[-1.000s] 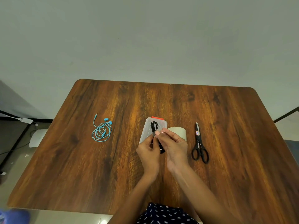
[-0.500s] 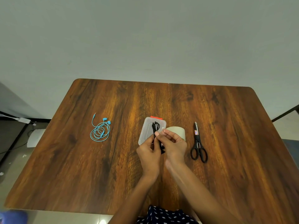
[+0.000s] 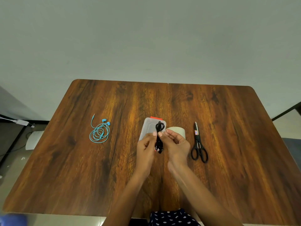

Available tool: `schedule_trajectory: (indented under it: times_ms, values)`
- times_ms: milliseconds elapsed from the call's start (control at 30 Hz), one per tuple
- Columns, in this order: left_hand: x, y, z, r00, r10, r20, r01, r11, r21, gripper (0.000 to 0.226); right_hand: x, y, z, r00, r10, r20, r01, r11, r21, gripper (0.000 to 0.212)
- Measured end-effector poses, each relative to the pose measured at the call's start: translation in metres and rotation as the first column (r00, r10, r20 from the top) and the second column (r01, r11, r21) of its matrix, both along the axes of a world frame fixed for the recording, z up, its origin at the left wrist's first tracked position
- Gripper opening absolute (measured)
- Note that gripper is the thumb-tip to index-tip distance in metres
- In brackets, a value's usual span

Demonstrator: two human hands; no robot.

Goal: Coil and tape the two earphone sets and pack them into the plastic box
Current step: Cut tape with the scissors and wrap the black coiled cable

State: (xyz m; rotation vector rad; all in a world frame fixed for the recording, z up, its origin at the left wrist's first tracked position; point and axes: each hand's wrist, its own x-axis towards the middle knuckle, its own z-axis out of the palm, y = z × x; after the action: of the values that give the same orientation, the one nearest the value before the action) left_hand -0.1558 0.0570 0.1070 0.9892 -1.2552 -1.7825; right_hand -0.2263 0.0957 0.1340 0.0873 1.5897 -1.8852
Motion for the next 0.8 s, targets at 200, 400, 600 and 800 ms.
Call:
schedule_trajectory:
  times_ms: [200, 400, 600, 800]
  values:
    - [0.005, -0.005, 0.001, 0.996, -0.02, -0.092, 0.029, 0.995, 0.096, 0.027, 0.003, 0.002, 0.005, 0.999, 0.026, 0.035, -0.025, 0.999, -0.031, 0.03]
    - [0.001, 0.0, 0.001, 0.992, 0.125, -0.032, -0.123, 0.99, 0.064, 0.023, 0.007, 0.001, 0.009, 0.996, 0.016, 0.082, -0.012, 0.999, -0.052, 0.029]
    - [-0.002, 0.004, -0.002, 0.97, 0.234, 0.063, -0.233, 0.972, -0.017, 0.034, 0.01, 0.003, 0.014, 0.969, 0.036, 0.244, -0.018, 0.997, -0.078, 0.027]
    - [-0.002, 0.011, -0.01, 0.954, 0.285, 0.089, -0.286, 0.958, 0.0, 0.038, 0.01, 0.005, 0.018, 0.962, 0.031, 0.272, -0.025, 0.999, -0.026, 0.018]
